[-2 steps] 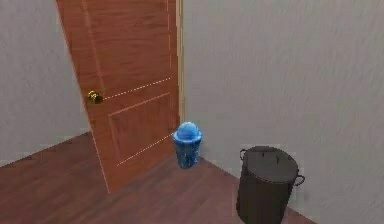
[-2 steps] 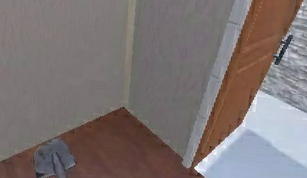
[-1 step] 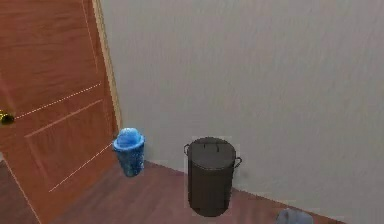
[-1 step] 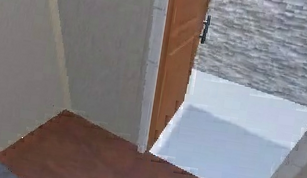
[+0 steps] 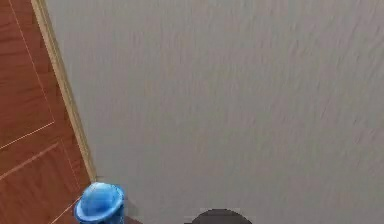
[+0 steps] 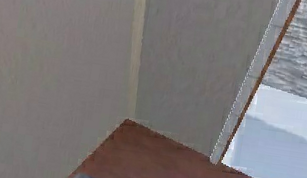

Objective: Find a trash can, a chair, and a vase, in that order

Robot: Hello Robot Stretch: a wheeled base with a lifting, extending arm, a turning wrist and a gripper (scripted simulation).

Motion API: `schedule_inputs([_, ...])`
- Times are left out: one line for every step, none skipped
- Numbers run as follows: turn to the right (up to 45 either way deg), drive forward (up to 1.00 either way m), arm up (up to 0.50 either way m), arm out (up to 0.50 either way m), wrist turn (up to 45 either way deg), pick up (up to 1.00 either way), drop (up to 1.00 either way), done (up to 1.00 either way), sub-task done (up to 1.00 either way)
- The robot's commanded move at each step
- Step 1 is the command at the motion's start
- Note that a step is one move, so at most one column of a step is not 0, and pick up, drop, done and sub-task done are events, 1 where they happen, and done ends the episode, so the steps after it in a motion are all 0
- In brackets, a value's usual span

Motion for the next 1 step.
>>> schedule_inputs([-30.0,0.0,0.0,0.0,0.0,0.0,0.0,0.0,0.0])
